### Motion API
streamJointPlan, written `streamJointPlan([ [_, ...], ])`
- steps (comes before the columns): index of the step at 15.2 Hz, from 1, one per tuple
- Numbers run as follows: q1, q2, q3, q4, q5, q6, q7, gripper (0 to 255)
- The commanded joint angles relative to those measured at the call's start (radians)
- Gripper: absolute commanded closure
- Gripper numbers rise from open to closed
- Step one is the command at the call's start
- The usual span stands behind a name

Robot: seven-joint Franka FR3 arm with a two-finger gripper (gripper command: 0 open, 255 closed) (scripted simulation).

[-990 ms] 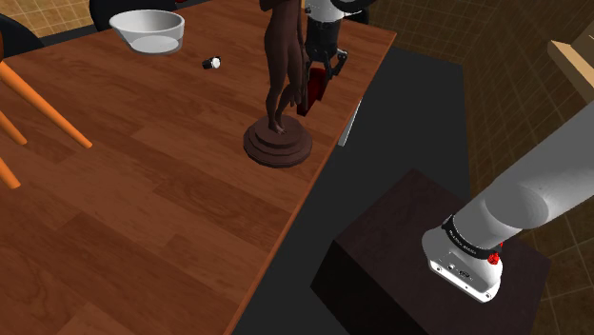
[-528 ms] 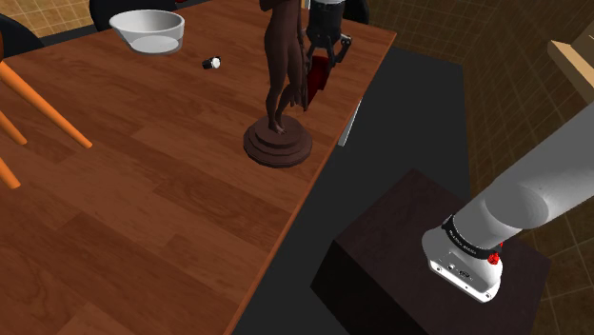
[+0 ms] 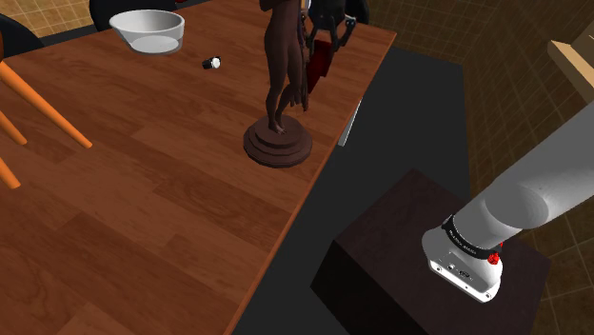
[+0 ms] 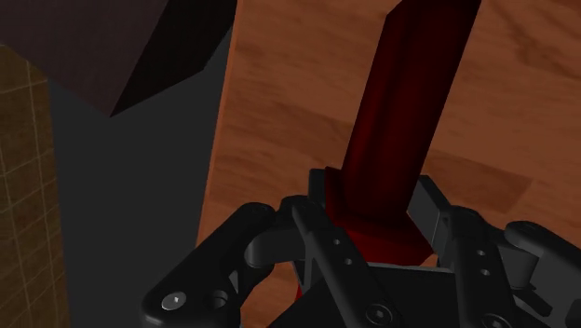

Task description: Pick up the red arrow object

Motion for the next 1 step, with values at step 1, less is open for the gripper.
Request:
streamJointPlan([
  [1,0.001,0.000,0.001,0.008,0.000,-0.008,0.001,255],
])
